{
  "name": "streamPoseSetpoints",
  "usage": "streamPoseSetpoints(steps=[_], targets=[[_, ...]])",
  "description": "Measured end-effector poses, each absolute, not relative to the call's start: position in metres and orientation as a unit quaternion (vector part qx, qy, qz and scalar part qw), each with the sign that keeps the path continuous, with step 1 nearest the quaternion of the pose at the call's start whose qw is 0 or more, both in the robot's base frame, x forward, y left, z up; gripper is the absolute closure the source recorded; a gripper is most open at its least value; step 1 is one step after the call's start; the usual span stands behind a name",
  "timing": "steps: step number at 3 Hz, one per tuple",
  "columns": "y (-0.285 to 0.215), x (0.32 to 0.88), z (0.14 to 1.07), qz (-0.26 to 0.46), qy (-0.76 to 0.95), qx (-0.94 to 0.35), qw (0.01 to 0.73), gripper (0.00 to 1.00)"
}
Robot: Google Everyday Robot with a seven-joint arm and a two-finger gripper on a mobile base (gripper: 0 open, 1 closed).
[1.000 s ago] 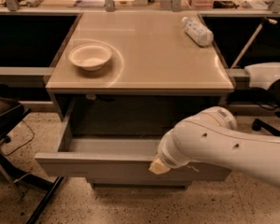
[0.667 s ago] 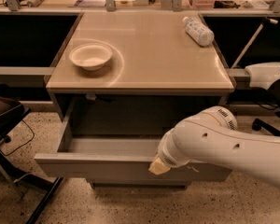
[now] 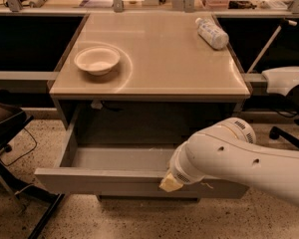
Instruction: Open top drawer
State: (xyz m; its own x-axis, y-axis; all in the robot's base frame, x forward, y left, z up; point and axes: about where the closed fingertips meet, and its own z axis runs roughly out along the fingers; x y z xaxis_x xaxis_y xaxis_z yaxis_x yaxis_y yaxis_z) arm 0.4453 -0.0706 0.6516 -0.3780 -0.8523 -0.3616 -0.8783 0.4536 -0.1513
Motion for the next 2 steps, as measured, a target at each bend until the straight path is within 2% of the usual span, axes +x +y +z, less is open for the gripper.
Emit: streamPoseSetpoints(steps=[2], targets=[[-0.0724, 0.4368, 0.6510, 0.031, 0.832, -0.519, 0.194, 1.00]])
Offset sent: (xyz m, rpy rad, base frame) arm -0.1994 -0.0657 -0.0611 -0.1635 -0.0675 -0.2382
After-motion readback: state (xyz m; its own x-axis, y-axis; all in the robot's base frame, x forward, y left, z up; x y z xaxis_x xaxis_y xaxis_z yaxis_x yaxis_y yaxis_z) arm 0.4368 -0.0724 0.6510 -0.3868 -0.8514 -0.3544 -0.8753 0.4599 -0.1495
